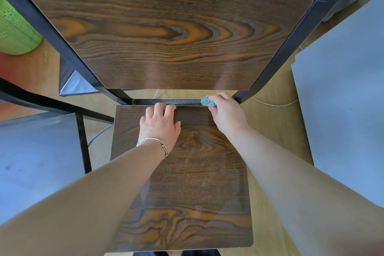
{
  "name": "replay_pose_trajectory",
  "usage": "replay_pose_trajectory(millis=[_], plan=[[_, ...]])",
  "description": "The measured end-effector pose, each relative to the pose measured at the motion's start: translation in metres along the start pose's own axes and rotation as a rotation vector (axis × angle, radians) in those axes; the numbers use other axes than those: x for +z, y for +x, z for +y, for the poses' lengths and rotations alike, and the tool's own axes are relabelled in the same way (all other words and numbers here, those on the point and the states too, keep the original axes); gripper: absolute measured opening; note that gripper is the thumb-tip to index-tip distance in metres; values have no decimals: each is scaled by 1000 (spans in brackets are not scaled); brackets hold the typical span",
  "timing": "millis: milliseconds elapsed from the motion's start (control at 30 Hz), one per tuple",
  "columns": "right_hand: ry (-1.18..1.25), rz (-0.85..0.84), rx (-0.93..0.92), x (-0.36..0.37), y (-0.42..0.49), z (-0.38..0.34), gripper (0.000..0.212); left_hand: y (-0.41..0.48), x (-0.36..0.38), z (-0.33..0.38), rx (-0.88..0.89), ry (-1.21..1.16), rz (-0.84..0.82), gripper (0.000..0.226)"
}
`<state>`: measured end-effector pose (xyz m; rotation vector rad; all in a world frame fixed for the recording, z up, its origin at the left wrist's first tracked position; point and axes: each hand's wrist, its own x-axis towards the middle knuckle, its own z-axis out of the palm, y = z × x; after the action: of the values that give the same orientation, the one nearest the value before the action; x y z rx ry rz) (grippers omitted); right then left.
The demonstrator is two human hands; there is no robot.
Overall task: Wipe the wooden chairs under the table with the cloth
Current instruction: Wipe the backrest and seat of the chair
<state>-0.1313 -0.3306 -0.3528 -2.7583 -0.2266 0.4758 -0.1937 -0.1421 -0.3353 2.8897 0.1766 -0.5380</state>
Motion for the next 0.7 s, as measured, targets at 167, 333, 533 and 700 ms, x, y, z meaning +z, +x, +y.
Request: replay_pose_trajectory(millis=[167, 333, 533, 700], plan=[[-7, 9, 78, -1, 6, -5, 36, 4, 0, 1, 11, 6, -7, 47], [-28, -31, 145, -3, 12, -12, 43, 7, -1, -3, 9, 14, -9, 46], [39, -22, 120, -4, 11, -7, 37, 3, 0, -15, -2, 4, -23, 47], [90, 41, 84, 6, 10, -1, 31, -4, 3, -33, 6, -24, -2, 46]])
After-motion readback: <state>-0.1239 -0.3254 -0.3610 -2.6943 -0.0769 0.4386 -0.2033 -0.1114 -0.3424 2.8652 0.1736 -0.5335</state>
